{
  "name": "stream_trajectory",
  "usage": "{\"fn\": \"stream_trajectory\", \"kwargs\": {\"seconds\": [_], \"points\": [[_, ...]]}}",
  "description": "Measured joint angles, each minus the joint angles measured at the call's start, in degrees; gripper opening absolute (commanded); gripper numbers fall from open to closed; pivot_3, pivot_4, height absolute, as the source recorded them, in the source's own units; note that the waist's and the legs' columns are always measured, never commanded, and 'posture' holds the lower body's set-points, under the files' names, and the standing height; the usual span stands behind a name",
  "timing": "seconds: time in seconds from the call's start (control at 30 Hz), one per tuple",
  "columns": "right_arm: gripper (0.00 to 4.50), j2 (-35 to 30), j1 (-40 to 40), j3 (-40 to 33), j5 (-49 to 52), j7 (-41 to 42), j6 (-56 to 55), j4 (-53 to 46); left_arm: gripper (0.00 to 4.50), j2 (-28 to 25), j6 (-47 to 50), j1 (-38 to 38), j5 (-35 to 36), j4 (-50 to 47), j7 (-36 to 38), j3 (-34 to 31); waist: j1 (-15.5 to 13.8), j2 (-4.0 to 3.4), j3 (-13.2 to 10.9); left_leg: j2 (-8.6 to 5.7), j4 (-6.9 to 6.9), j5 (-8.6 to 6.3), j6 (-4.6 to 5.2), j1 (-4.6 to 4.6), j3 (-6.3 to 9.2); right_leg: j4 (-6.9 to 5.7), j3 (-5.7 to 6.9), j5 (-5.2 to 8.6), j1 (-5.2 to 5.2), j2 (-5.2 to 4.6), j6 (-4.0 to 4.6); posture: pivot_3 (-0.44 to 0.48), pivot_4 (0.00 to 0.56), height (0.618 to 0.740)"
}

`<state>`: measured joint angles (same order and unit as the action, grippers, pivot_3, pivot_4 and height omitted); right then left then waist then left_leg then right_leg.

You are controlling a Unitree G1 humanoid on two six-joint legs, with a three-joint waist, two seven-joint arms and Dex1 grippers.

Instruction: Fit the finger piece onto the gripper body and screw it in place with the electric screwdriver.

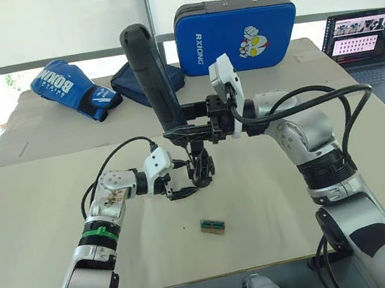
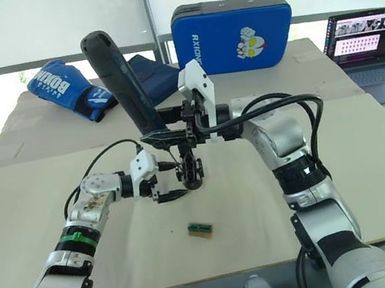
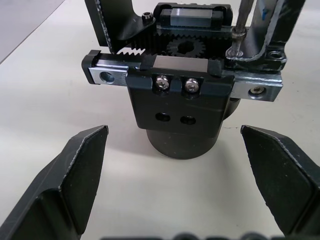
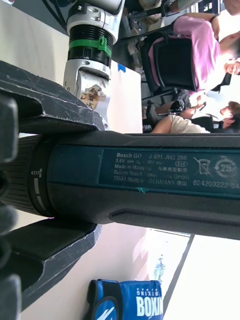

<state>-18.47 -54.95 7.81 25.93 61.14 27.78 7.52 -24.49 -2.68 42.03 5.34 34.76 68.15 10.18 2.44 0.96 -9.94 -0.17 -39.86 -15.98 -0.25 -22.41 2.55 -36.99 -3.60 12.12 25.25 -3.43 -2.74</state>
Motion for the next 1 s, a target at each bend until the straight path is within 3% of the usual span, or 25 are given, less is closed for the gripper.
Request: {"fn": "stream_trajectory", "kwargs": {"seconds": [0.4,0.83,0.97,1.0], "points": [[1.93,-0.5,1.9,-0.1,-0.1,1.3,-2.9,-0.8,4.5,0.6,-0.3,0.0,-0.6,0.4,-0.7,0.0,-0.1,0.0,0.0,-0.01,-0.01,0.0,0.0,0.01,0.0,0.0,0.0,0.0,-0.02,0.0,0.0,0.0,0.15,0.74],[1.93,-1.2,4.8,0.0,-0.7,3.7,-8.6,-2.3,4.5,5.9,-2.4,3.5,-1.2,11.6,-4.1,-0.3,-0.2,0.01,0.0,-0.02,-0.04,0.0,0.0,0.01,-0.01,0.0,0.0,0.0,-0.04,-0.01,0.0,0.0,0.15,0.74],[1.93,-1.5,4.4,0.2,-1.3,3.8,-8.6,-1.3,3.24,7.3,-3.6,4.8,-1.2,14.9,-4.1,-0.3,-0.3,0.02,0.0,-0.02,-0.06,0.0,0.0,0.07,-0.01,-0.01,0.0,0.0,-0.12,-0.01,0.0,0.0,0.15,0.74],[1.93,-1.5,3.9,0.2,-1.5,3.8,-8.5,-0.5,2.72,7.5,-4.2,5.1,-1.2,15.6,-3.8,-0.3,-0.3,0.02,0.0,-0.02,-0.06,0.0,0.0,0.09,-0.01,-0.02,-0.01,0.0,-0.13,-0.01,0.0,0.0,0.15,0.74]]}}
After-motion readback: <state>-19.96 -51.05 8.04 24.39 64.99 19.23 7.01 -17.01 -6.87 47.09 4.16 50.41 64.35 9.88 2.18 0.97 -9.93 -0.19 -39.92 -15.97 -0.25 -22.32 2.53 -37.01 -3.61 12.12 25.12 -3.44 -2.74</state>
